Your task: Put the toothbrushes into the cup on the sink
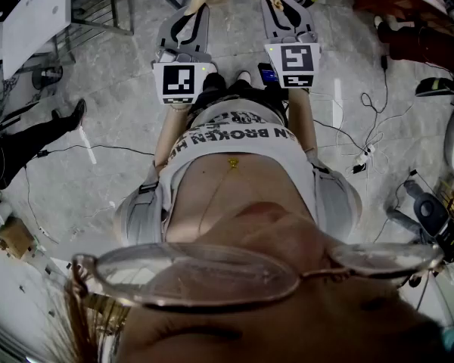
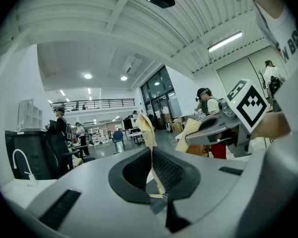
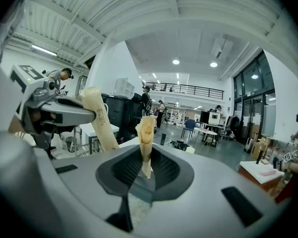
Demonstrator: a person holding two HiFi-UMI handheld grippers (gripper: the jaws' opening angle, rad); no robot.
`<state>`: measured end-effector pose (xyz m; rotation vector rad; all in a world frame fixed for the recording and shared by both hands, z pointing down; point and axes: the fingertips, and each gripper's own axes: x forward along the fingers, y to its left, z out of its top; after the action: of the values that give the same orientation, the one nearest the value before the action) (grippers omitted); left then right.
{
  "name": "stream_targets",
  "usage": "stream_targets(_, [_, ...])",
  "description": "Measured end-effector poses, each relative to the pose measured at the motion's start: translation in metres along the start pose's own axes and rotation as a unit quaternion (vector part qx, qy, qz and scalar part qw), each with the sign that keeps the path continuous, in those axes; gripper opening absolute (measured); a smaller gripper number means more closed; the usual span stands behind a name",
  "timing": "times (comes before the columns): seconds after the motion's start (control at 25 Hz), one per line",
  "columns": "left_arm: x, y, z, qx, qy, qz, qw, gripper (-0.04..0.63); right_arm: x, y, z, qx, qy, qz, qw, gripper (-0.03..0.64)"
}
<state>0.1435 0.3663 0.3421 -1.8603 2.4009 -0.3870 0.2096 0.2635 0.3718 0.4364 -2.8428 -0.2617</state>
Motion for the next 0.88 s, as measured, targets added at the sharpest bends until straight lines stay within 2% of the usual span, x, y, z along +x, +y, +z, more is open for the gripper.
stream_targets(0.16, [0.009,-0.009,0.0,-0.003,-0.001,0.003,1.0,0.02,-0.004,-0.011,-0.003,0.005,-0.018,0.006,1.0,0.066])
stream_targets(0.52, [0.015,-0.019,0.001,-0.005,0.001,0.009,0.9999,0.02,-0.006,-0.016,-0.011,0.02,-0.022,0.019,0.999,0.066])
stream_targets(0.68, [0.025,-0.017,-0.003,-0.009,0.003,0.005,0.9999,0.02,0.002,-0.016,-0.012,0.024,-0.022,0.025,0.999,0.066])
stream_targets(0.88, [0.039,-0.005,-0.004,-0.01,-0.002,-0.004,0.9999,0.02,0.016,-0.02,-0.008,0.022,-0.019,0.012,1.0,0.066])
